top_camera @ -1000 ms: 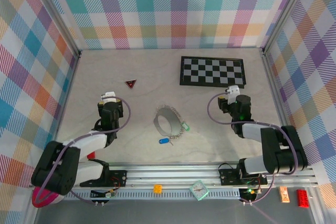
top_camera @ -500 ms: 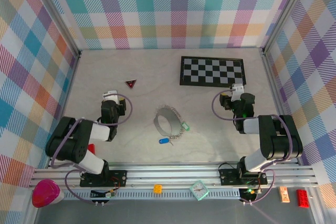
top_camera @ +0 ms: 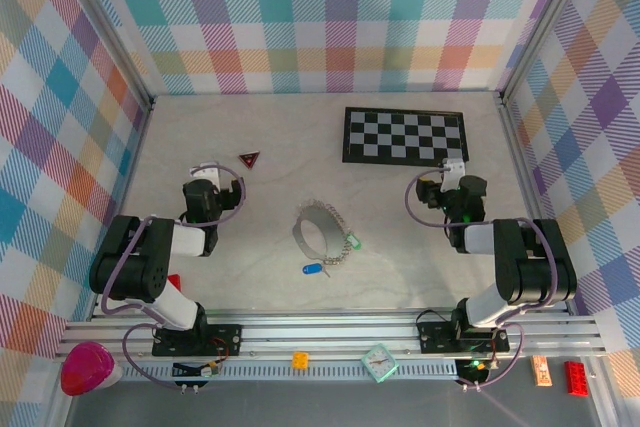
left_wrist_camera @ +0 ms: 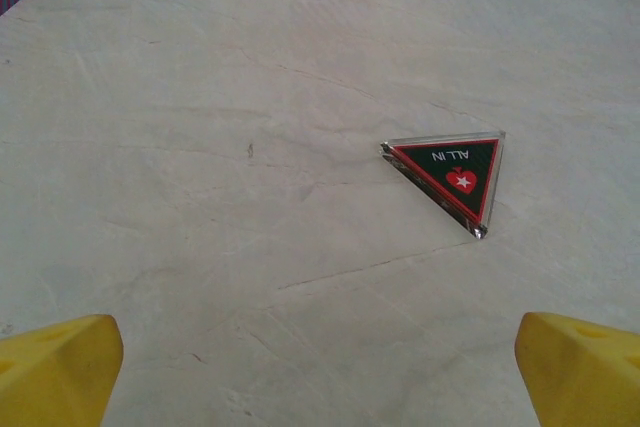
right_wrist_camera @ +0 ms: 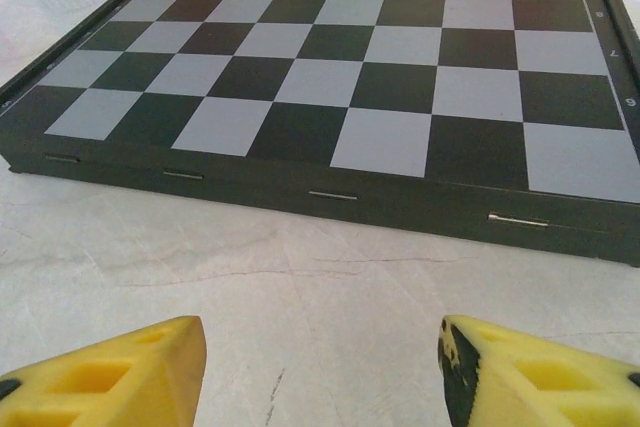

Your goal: Put the keys on the keyring

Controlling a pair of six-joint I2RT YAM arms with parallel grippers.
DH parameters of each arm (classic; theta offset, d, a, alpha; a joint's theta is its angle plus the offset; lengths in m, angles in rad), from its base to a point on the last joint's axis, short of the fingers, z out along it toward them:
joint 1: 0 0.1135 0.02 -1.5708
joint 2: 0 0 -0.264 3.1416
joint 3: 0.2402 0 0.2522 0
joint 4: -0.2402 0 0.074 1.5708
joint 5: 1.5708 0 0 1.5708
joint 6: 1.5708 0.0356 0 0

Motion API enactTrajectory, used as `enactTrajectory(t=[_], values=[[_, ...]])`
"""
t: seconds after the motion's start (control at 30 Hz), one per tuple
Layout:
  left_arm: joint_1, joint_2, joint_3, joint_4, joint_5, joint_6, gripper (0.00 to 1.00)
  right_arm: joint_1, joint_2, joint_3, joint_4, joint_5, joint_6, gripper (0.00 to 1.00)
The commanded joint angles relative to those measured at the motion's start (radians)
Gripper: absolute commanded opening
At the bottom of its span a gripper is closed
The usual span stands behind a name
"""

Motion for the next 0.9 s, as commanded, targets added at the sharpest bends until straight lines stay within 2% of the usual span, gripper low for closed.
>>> enactTrajectory(t=[0.0,0.23,0.3,0.33,0.37,0.87], values=[[-0.005,-0.004,0.006,-0.007,0.019,-0.005,1.00,-0.007,0.006,0.020,-0.004,-0.005,0.020,0.63],[0.000,-0.004,0.009,-0.014,0.029,-0.009,1.00,-0.007,0.007,0.023,-0.010,0.005,0.022,0.71],[0.000,-0.004,0.011,-0.014,0.029,-0.009,1.00,-0.008,0.007,0.023,-0.010,0.005,0.023,0.78],[0.000,-0.004,0.011,-0.013,0.031,-0.009,1.00,-0.008,0.006,0.023,-0.010,0.005,0.023,0.95],[0.000,-0.004,0.011,-0.013,0.031,-0.008,1.00,-0.008,0.007,0.023,-0.010,0.005,0.023,0.99],[0.003,-0.001,0.014,-0.019,0.040,-0.008,1.00,-0.007,0.006,0.022,-0.008,0.005,0.023,0.99]])
